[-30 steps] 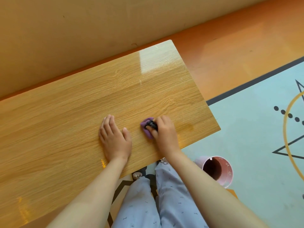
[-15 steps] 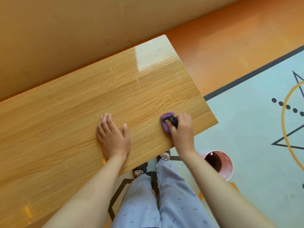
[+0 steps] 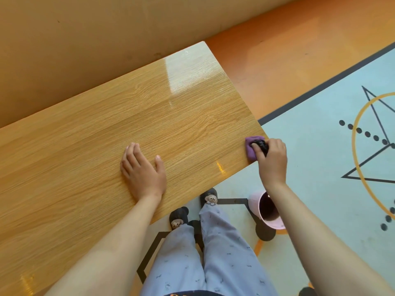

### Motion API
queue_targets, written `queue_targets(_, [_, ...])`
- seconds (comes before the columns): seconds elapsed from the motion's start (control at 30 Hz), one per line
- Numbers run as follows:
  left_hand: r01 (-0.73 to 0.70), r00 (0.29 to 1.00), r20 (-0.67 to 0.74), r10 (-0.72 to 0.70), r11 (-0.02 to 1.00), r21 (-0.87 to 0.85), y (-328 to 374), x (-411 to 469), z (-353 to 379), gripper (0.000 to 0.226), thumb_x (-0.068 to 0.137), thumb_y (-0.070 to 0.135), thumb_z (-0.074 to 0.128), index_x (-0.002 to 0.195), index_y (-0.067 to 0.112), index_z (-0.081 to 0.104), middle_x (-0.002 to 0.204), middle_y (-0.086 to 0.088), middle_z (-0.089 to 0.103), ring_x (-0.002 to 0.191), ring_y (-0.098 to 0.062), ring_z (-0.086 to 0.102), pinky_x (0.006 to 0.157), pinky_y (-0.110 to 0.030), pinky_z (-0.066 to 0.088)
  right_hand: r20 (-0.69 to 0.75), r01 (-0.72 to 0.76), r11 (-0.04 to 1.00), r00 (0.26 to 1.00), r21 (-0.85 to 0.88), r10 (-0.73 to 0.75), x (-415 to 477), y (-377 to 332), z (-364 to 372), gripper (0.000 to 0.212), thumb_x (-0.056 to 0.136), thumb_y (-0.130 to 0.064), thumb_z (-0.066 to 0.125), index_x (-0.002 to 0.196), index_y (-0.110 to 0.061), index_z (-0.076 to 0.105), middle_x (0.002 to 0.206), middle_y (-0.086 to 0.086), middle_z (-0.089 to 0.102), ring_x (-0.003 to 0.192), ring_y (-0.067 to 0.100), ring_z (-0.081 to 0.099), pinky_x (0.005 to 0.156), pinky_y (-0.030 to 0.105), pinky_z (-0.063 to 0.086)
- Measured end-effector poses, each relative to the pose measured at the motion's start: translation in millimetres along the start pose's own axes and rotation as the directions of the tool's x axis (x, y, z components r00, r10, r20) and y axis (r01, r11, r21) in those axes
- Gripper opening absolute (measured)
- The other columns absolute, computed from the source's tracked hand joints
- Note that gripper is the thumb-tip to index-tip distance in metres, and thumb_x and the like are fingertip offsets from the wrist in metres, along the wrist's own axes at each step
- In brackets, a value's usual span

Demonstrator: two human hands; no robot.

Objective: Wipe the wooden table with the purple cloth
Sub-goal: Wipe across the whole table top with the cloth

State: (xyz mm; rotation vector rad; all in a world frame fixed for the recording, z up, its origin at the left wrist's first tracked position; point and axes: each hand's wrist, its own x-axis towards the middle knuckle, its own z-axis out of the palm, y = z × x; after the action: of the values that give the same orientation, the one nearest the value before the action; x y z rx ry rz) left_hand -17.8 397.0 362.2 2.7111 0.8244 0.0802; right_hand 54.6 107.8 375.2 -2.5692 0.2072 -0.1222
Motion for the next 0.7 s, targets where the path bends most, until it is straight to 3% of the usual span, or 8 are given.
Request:
queue_targets(0.13, [-0.005, 1.000, 0.006, 0.005, 1.000, -0.007, 1, 0, -1, 0.061, 0.093, 0.036, 0.045, 0.142, 0.002, 0.031, 0.149, -0.015, 0.033, 0.139, -0.031, 0.026, 0.116, -0.049, 0.020, -0.010, -0.016, 1.000, 1.000, 0.018, 0.017, -19, -19, 11, 0.020, 0.085, -0.018, 0.065, 0.082, -0.001, 0.054, 0.085, 0.017, 0.053, 0.084, 0.032, 0.048, 0.070, 0.026, 0.027])
queue_targets(0.4, [-0.016, 1.000, 0.010, 0.016, 1.000, -0.007, 1, 0, -2, 0.062, 0.093, 0.037, 0.044, 0.142, 0.002, 0.031, 0.150, -0.015, 0.033, 0.140, -0.030, 0.025, 0.116, -0.048, 0.019, 0.209, 0.313, 0.944, 0.921, 0.106, -0.329, -116, -85, 53, 0.019, 0.077, -0.014, 0.072, 0.082, -0.007, 0.055, 0.080, 0.007, 0.052, 0.078, 0.018, 0.040, 0.069, 0.028, 0.036])
queue_targets(0.57, [-0.004, 1.000, 0.015, 0.004, 1.000, -0.026, 2, -1, -2, 0.061, 0.093, 0.036, 0.044, 0.143, 0.002, 0.031, 0.150, -0.015, 0.032, 0.140, -0.031, 0.025, 0.116, -0.048, 0.017, 0.188, 0.293, 0.950, 0.932, 0.106, -0.309, -87, -59, 35, 0.018, 0.079, -0.017, 0.069, 0.079, -0.007, 0.053, 0.078, 0.007, 0.050, 0.078, 0.018, 0.040, 0.067, 0.023, 0.032])
queue_targets(0.7, [-0.003, 0.997, 0.076, 0.005, 1.000, -0.030, -1, -1, -5, 0.062, 0.096, 0.036, 0.044, 0.145, 0.003, 0.027, 0.153, -0.014, 0.027, 0.143, -0.030, 0.019, 0.118, -0.046, 0.014, 0.197, 0.276, 0.959, 0.939, 0.066, -0.283, -41, -20, 4, 0.015, 0.081, -0.011, 0.069, 0.082, -0.005, 0.055, 0.079, 0.002, 0.045, 0.079, 0.021, 0.044, 0.068, 0.030, 0.037])
